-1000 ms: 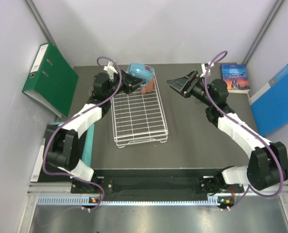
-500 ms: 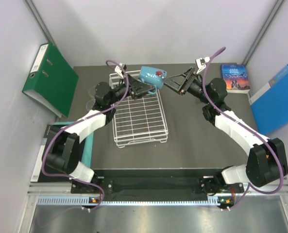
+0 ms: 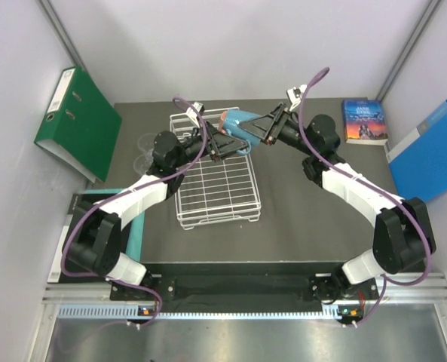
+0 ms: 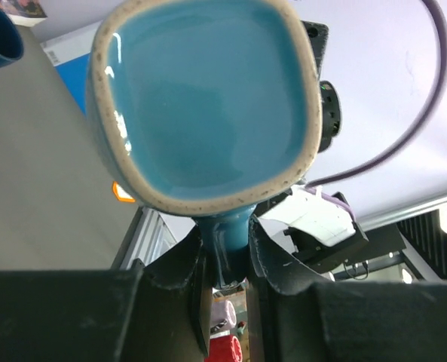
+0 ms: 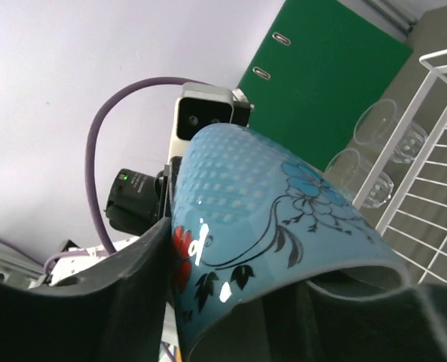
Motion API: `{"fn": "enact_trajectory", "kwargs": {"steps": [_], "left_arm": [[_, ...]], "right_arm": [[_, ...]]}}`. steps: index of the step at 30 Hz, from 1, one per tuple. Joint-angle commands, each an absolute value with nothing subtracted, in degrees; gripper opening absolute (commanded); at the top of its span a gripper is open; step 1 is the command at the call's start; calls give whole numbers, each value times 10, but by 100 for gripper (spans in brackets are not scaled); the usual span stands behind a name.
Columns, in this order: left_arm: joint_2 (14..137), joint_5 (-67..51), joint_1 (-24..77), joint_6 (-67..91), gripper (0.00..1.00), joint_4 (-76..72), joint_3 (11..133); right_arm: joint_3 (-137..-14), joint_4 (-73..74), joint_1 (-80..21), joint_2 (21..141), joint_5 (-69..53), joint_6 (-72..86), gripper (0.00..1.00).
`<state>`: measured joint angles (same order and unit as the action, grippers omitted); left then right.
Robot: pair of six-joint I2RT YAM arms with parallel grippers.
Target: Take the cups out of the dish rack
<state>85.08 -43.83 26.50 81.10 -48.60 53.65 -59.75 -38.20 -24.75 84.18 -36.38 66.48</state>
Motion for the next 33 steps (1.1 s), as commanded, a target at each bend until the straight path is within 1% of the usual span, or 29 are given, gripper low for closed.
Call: {"fn": "enact_trajectory", "kwargs": {"steps": [1, 3, 4, 6, 8, 9, 10, 11, 12, 14, 15, 16, 18, 19, 21, 22, 23, 24, 25, 26, 27, 28, 30, 31, 32, 33], "left_arm": [[822, -467, 283, 772, 0, -507, 541], [824, -469, 286, 763, 0, -490, 541], [823, -469, 287, 756, 0, -486, 541], [824, -465, 287, 746, 0, -461, 540], [823, -463, 287, 716, 0, -405, 543], [823, -463, 287, 703, 4, -383, 549], [823, -465, 286, 685, 13, -373, 551], [823, -472, 286, 680, 45, -370, 553], [824, -473, 286, 678, 60, -367, 555], [823, -462, 283, 665, 77, -346, 562], [822, -459, 280, 659, 93, -323, 569], [823, -454, 280, 650, 99, -310, 572], [824, -442, 273, 643, 99, -292, 580], [825, -435, 270, 634, 99, -258, 583], [822, -403, 257, 620, 99, -206, 593], [819, -391, 253, 607, 99, -162, 597], [817, -375, 249, 604, 99, -136, 599], [817, -360, 241, 599, 99, -114, 598], [816, -339, 238, 595, 99, -99, 597], [816, -337, 236, 592, 99, -86, 592], [816, -332, 236, 591, 99, -76, 592], [816, -304, 235, 575, 99, -56, 595], [815, -276, 236, 544, 99, 16, 608], [814, -240, 236, 533, 99, 39, 613], [813, -216, 236, 523, 99, 93, 627], [811, -197, 236, 505, 99, 112, 632]], "right_arm": [[-629, -416, -265, 846, -373, 653, 32], [-628, -415, -265, 847, -374, 653, 23], [-627, -412, -266, 846, -372, 652, 12], [-624, -403, -265, 842, -372, 644, 0], [-622, -387, -265, 829, -365, 627, 0], [-621, -368, -265, 823, -362, 618, 0], [-621, -354, -265, 808, -348, 609, 0], [-622, -339, -264, 801, -341, 587, 0], [-624, -311, -262, 794, -336, 578, 0], [-631, -268, -258, 774, -320, 549, 0], [-633, -258, -255, 766, -316, 542, 0], [-635, -245, -253, 753, -308, 535, 0], [-651, -191, -250, 741, -290, 503, 0], [-659, -167, -249, 730, -262, 487, 0], [-705, -37, -250, 727, -211, 430, 0], [-723, 14, -250, 732, -154, 413, 0], [-762, 122, -249, 737, -110, 375, 0], [-782, 177, -250, 743, -58, 361, 0], [-807, 225, -250, 753, 47, 349, 0], [-807, 276, -249, 751, 98, 339, 0], [-798, 286, -250, 748, 145, 333, 0], [-785, 296, -247, 743, 214, 321, 0], [-791, 347, -236, 758, 248, 310, 0], [-802, 372, -233, 783, 275, 309, 0], [-805, 406, -230, 795, 282, 310, 0], [-804, 417, -223, 804, 281, 314, 0]]}}
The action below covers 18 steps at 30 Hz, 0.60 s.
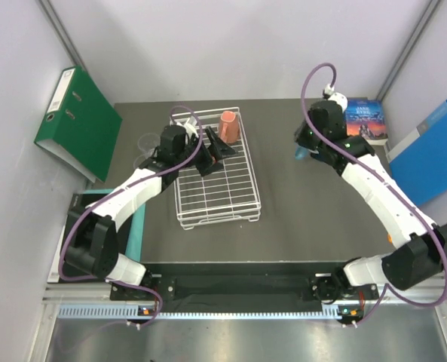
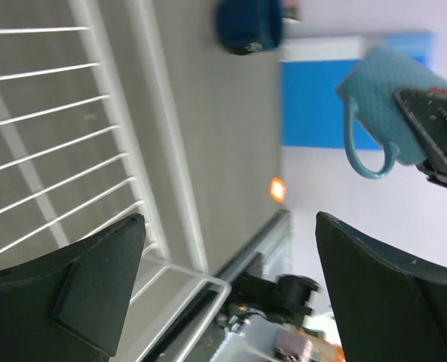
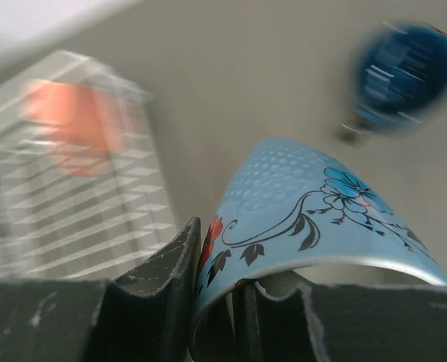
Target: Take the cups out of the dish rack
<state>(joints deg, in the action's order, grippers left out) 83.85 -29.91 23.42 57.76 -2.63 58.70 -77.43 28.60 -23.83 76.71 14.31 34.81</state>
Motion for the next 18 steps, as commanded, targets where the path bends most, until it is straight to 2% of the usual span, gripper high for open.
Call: {"fn": "enact_trajectory", "kwargs": {"steps": [1, 8, 18], "left_arm": [[810, -180, 236, 498, 99, 128, 636], [816, -104, 236, 479, 98, 208, 664], [817, -96, 236, 457, 99, 244, 685]], "right_arm": [[-790, 422, -218, 815, 268, 328, 0], [-693, 384, -141, 832, 199, 369, 0], [-695, 344, -74, 923, 154, 365, 0]]}}
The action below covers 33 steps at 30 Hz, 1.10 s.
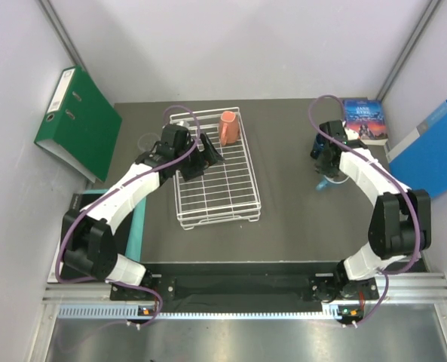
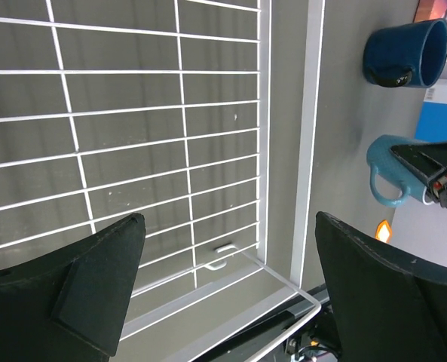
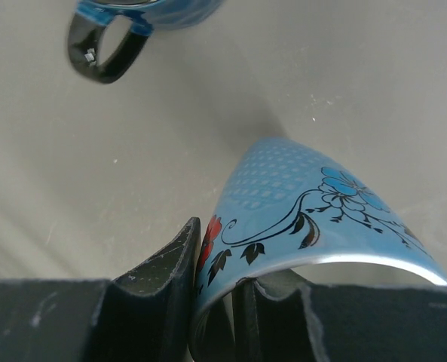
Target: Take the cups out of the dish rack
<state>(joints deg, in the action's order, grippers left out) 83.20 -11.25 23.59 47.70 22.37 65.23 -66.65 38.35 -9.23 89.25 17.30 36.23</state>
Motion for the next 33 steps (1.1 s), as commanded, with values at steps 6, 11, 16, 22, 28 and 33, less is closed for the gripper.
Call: {"fn": "enact_trajectory", "kwargs": {"steps": [6, 11, 16, 22, 28, 33], "left_arm": [[823, -91, 236, 458, 99, 257, 694], [825, -89, 236, 456, 99, 259, 699], [824, -86, 236, 453, 99, 257, 698], [837, -84, 236, 451, 99, 262, 702], [851, -92, 236, 451, 99, 264, 710], [855, -97, 236, 446, 99, 264, 715]], "right_arm": [[-749, 340, -65, 983, 146, 365, 0], [-791, 346, -58, 1025, 139, 364, 0], [-831, 359, -53, 1062, 132, 363, 0], [-834, 360, -53, 1077, 123, 359, 0], [-836, 361, -52, 1087, 117, 355, 12], [-831, 353, -52, 1068, 100, 353, 24]]}}
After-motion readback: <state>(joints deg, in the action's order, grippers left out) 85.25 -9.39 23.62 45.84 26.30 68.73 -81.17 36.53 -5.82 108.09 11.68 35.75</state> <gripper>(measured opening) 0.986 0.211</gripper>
